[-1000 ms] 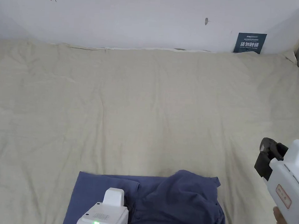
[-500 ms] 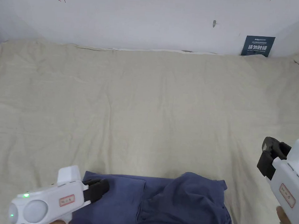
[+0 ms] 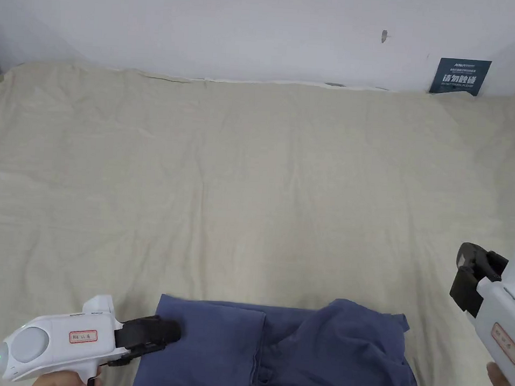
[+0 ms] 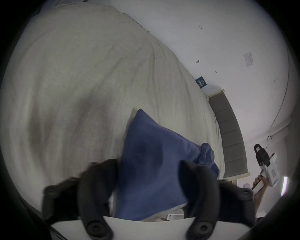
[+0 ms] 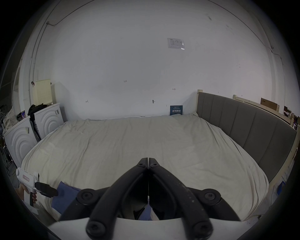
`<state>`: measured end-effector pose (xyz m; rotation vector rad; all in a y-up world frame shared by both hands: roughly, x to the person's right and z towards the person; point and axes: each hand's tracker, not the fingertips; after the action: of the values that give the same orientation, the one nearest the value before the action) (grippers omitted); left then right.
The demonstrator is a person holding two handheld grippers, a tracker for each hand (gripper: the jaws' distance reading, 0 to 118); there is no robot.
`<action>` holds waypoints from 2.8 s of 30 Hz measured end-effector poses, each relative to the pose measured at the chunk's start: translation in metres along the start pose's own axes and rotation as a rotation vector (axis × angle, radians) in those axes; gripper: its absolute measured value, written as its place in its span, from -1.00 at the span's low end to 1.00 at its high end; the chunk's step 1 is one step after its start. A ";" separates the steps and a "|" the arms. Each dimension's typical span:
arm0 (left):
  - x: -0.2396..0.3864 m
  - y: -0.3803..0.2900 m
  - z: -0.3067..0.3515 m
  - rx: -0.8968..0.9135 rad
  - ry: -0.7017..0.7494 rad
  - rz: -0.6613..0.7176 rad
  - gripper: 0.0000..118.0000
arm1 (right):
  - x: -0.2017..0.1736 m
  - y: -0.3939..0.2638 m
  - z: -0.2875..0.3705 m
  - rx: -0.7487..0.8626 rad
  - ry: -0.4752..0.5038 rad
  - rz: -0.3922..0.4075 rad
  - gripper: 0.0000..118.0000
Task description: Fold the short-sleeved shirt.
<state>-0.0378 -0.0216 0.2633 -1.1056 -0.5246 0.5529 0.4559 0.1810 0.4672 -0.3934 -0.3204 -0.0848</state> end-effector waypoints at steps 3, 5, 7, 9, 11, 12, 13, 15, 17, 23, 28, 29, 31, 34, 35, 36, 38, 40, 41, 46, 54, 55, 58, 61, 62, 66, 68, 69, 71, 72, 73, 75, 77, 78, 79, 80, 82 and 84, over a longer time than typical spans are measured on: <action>0.004 -0.007 -0.008 0.020 0.024 -0.055 -0.04 | 0.000 0.000 0.000 -0.007 -0.005 0.001 -0.96; 0.004 -0.006 -0.008 0.020 0.008 -0.045 -0.22 | -0.001 0.000 0.001 -0.008 -0.010 -0.001 -0.96; 0.002 -0.006 -0.010 0.018 0.019 -0.036 -0.75 | -0.002 0.001 0.001 -0.007 -0.011 -0.003 -0.96; -0.001 -0.008 -0.014 0.008 0.030 -0.024 -0.79 | -0.002 0.002 0.001 -0.008 -0.010 -0.004 -0.96; 0.009 -0.013 -0.011 0.030 0.032 -0.024 -0.80 | -0.003 0.002 0.001 -0.009 -0.008 -0.004 -0.96; 0.015 -0.015 -0.010 0.043 0.054 -0.030 -0.81 | -0.004 0.003 0.001 -0.007 -0.005 -0.005 -0.96; 0.019 -0.016 -0.009 0.047 0.069 -0.038 -0.82 | -0.004 0.003 0.001 -0.006 -0.003 -0.004 -0.96; 0.026 -0.016 0.000 0.065 0.088 -0.065 -0.83 | -0.006 0.005 0.001 -0.005 0.002 0.000 -0.96; 0.031 -0.014 0.010 0.078 0.088 -0.072 -0.84 | -0.007 0.007 0.001 0.001 0.007 0.000 -0.96; 0.023 -0.003 0.059 0.163 0.140 -0.086 -0.84 | -0.006 0.011 0.002 0.018 0.027 -0.009 -0.96; 0.022 -0.002 0.091 0.189 0.196 -0.064 -0.84 | 0.000 0.010 0.002 0.031 0.043 -0.009 -0.96; 0.026 -0.003 0.093 0.188 0.187 -0.065 -0.84 | 0.002 0.010 0.003 0.035 0.045 -0.009 -0.96; 0.042 -0.004 0.093 0.172 0.168 -0.080 -0.84 | 0.004 0.010 0.005 0.040 0.047 -0.010 -0.96; 0.080 -0.007 0.082 0.152 0.096 -0.133 -0.84 | 0.007 0.009 0.009 0.050 0.049 -0.016 -0.96; 0.095 -0.008 0.077 0.132 0.073 -0.152 -0.84 | 0.008 0.009 0.010 0.052 0.048 -0.018 -0.96; 0.111 -0.011 0.070 0.118 0.054 -0.183 -0.84 | 0.010 0.008 0.011 0.053 0.047 -0.021 -0.96; 0.139 -0.015 0.053 0.068 0.028 -0.233 -0.84 | 0.013 0.007 0.014 0.057 0.044 -0.025 -0.96; 0.165 -0.021 0.032 0.015 0.002 -0.260 -0.84 | 0.016 0.006 0.017 0.059 0.040 -0.027 -0.96; 0.179 -0.027 0.020 -0.007 -0.010 -0.274 -0.84 | 0.018 0.006 0.018 0.059 0.036 -0.029 -0.96; 0.234 -0.053 -0.039 -0.078 -0.030 -0.326 -0.84 | 0.030 0.004 0.026 0.062 0.015 -0.044 -0.96; 0.278 -0.105 -0.126 -0.180 0.128 -0.500 -0.81 | 0.049 0.001 0.034 0.062 -0.024 -0.057 -0.96; 0.279 -0.109 -0.131 -0.186 0.142 -0.531 -0.70 | 0.051 0.001 0.035 0.062 -0.027 -0.058 -0.96; 0.279 -0.111 -0.129 -0.169 0.128 -0.491 0.60 | 0.055 -0.001 0.036 0.059 -0.037 -0.061 -0.96; 0.285 -0.108 -0.114 -0.089 0.065 -0.481 1.00 | 0.057 -0.002 0.037 0.056 -0.044 -0.067 -0.96; 0.291 -0.108 -0.103 -0.048 0.052 -0.485 0.98 | 0.058 -0.002 0.037 0.056 -0.045 -0.069 -0.96; 0.292 -0.090 -0.067 0.100 0.038 -0.516 0.96 | 0.056 -0.002 0.037 0.056 -0.043 -0.070 -0.96; 0.291 -0.082 -0.048 0.210 0.062 -0.526 0.93 | 0.054 0.000 0.036 0.058 -0.039 -0.067 -0.96; 0.290 -0.080 -0.039 0.266 0.082 -0.540 0.84 | 0.053 0.000 0.035 0.059 -0.036 -0.067 -0.96; 0.280 -0.078 -0.031 0.365 0.132 -0.562 0.80 | 0.051 0.001 0.034 0.060 -0.030 -0.069 -0.96; 0.276 -0.079 -0.028 0.413 0.165 -0.577 0.68 | 0.050 0.001 0.033 0.060 -0.027 -0.069 -0.96; 0.274 -0.081 -0.026 0.438 0.189 -0.592 0.43 | 0.049 0.001 0.032 0.060 -0.024 -0.068 -0.96; 0.270 -0.083 -0.030 0.440 0.226 -0.623 -0.71 | 0.048 0.001 0.032 0.059 -0.019 -0.067 -0.96; 0.262 -0.087 -0.035 0.387 0.224 -0.619 -0.98 | 0.047 0.001 0.031 0.057 -0.013 -0.066 -0.96; 0.259 -0.089 -0.041 0.358 0.207 -0.611 -0.99 | 0.047 0.000 0.031 0.057 -0.012 -0.065 -0.96; 0.257 -0.094 -0.047 0.345 0.212 -0.612 -0.99 | 0.046 0.000 0.030 0.056 -0.011 -0.064 -0.96; 0.257 -0.101 -0.052 0.336 0.235 -0.614 -0.99 | 0.046 0.000 0.030 0.054 -0.009 -0.064 -0.96; 0.261 -0.117 -0.066 0.297 0.245 -0.638 -0.99 | 0.047 -0.001 0.030 0.052 -0.008 -0.063 -0.96; 0.265 -0.133 -0.083 0.234 0.227 -0.665 -1.00 | 0.048 -0.001 0.030 0.048 -0.008 -0.063 -0.96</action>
<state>0.2347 0.0483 0.3878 -0.6989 -0.5736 -0.0924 0.4927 0.1904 0.5098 -0.3366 -0.3424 -0.1367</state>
